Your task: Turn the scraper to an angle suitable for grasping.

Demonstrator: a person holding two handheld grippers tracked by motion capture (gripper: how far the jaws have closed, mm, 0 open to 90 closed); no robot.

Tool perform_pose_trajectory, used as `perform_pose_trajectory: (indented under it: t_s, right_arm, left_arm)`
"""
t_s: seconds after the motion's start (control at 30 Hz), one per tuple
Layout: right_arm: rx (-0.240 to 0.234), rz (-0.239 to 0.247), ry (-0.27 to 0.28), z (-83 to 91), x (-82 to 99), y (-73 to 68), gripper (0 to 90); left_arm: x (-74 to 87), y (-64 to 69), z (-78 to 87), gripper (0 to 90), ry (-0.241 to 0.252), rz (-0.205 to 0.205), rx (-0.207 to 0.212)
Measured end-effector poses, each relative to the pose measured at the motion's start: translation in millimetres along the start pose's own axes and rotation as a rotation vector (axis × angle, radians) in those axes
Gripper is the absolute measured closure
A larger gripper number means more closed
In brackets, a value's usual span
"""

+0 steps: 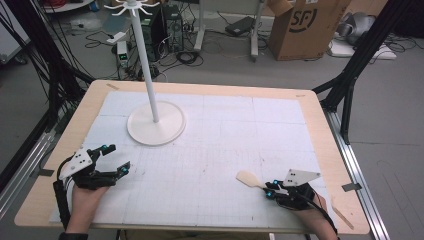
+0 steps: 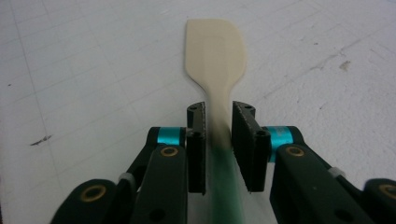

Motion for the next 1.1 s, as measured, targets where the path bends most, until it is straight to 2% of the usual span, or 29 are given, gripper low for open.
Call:
perform_pose_trajectory:
  t_s: [0.03,0.23,0.33,0.5,0.73,0.9,1.0,1.1]
  right_arm:
    - [0.004,0.002,-0.001,-0.3,-0.3,0.4,79.3]
    - [-0.02,0.018,-0.022,-0.7,-2.3,1.6,81.2]
    - [-0.01,0.03,-0.012,-2.3,-5.3,5.1,81.3]
    - [-0.067,0.039,0.026,-13.1,-26.3,12.2,81.3]
    - [-0.15,0.082,0.072,-39.7,-67.4,16.9,81.2]
    - [-0.206,0.11,0.089,-67.3,-96.3,17.0,81.2]
    - [-0.25,0.126,0.077,-87.1,-107.6,13.2,81.2]
    - [-0.297,0.168,0.064,-108.9,-116.6,7.7,81.2]
  left_arm:
    - [0.1,0.0,0.0,16.2,-0.001,-0.001,0.0]
    - [0.1,0.2,-0.1,16.3,-0.001,-0.001,0.0]
    - [0.1,0.0,0.0,16.2,-0.001,-0.001,-0.001]
    - [0.1,0.4,-0.1,16.3,-0.001,-0.001,0.002]
    - [0.0,0.5,-0.3,16.3,0.0,-0.003,0.003]
    - [0.0,0.5,-0.2,16.3,0.0,-0.003,0.004]
    - [0.1,0.6,-0.2,16.3,0.001,0.0,0.003]
    - [0.1,0.7,-0.3,16.4,0.001,-0.003,0.005]
Point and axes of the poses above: each handheld gripper's, and its own axes: z roughly backward along the jaws, x roughly out of its underside, y roughly to its right, the point moved 7 cm from there along -z, roughly forward along the jaws, and after that the axes turned 12 degrees about y, right-handed, at the moved point
